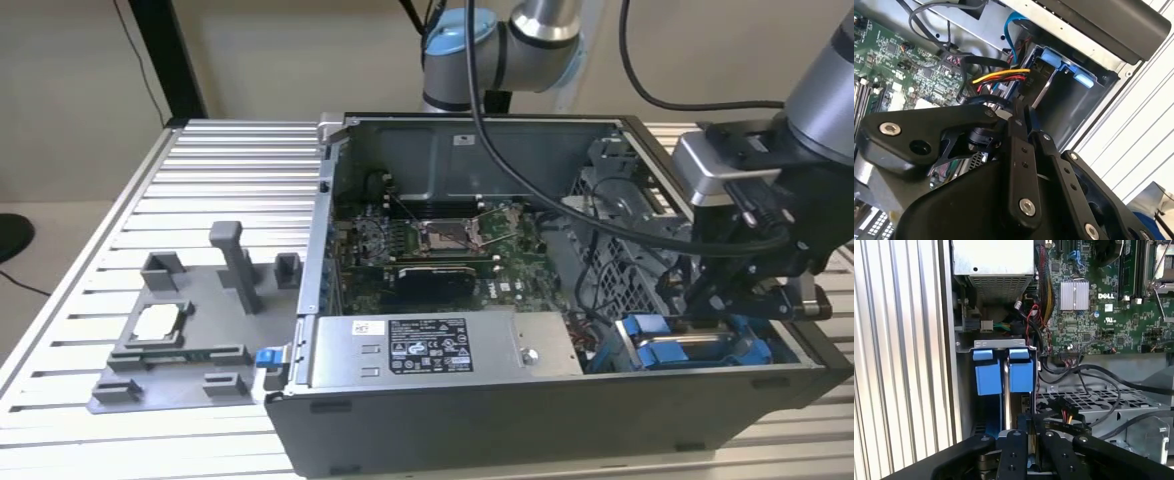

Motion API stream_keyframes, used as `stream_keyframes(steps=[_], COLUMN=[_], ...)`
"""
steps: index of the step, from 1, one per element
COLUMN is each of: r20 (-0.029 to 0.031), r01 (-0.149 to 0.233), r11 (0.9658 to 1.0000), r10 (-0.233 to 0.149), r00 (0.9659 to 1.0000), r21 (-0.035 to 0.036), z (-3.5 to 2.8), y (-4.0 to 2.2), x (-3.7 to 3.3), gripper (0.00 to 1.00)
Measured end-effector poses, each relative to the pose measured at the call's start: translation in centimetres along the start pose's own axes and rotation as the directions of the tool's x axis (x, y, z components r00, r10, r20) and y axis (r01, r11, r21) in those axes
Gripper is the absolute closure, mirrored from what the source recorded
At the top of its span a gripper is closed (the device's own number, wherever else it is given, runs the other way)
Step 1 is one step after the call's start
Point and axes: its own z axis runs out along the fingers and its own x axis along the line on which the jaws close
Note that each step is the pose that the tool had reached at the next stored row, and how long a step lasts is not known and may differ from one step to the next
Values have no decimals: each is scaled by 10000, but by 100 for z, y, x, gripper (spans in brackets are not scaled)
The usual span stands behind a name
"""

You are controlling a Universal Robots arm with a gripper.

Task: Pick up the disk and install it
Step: 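Insert the second disk wire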

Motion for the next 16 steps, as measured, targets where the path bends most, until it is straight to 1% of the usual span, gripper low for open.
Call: stream_keyframes(steps=[4,8,16], r20=[3,14,14], r01=[-1,-1,-1], r11=[10000,10000,10000], r10=[1,1,1], r00=[10000,10000,10000], r21=[3,2,4], z=[11,22,55], y=[-2,-17,-17], x=[1,-2,1], gripper=[100,100,100])
